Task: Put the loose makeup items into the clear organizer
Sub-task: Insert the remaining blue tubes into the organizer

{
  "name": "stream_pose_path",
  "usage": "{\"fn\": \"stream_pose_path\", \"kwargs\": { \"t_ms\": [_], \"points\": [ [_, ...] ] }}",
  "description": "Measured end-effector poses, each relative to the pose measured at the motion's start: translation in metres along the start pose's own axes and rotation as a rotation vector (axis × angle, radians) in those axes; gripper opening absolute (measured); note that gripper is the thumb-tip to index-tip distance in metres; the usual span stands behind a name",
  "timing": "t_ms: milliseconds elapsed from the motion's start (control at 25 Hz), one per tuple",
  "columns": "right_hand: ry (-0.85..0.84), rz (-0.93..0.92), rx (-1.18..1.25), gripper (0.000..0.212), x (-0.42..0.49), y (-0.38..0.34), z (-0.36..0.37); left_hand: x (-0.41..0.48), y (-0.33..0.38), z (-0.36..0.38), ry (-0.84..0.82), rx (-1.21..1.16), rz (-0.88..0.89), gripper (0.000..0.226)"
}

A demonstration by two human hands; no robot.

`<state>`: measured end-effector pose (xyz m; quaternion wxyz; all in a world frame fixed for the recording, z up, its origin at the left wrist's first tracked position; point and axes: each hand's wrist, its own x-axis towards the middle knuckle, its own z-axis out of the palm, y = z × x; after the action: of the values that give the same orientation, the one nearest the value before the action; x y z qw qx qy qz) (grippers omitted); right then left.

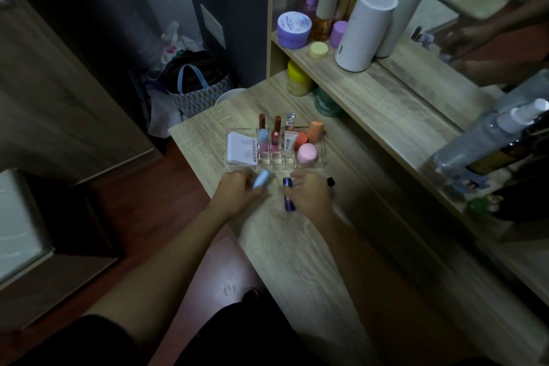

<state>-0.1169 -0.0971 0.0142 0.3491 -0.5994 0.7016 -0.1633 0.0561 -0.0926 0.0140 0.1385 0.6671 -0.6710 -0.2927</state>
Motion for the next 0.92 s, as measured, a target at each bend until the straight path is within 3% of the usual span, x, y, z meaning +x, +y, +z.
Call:
{"fn": "stream_pose_path", "kwargs": {
  "t_ms": [80, 200, 360, 560, 920],
  "points": [
    [0.127, 0.077, 0.371, 0.035, 0.008, -0.01, -0.005, 0.004, 0.007, -0.009, 0.184, -0.233, -0.077, 0.022],
    [0.258, -0.037, 0.572, 0.034, 0.019, -0.023, -0.004, 0.015, 0.02, -0.015, 0.347, -0.342, -0.08, 0.015],
    [0.239, -0.123, 0.525, 0.034, 0.024, -0.026, 0.012, 0.024, 0.027, -0.011, 0.337, -0.35, -0.082, 0.019],
    [0.233, -0.153, 0.401, 0.032, 0.032, -0.02, 0.026, 0.036, 0.019, -0.001, 0.266, -0.189, -0.07, 0.015],
    [0.203, -0.098, 0.389, 0.037, 0.034, -0.019, 0.028, 0.042, 0.018, 0.012, 0.263, -0.071, -0.043, 0.021]
  ]
}}
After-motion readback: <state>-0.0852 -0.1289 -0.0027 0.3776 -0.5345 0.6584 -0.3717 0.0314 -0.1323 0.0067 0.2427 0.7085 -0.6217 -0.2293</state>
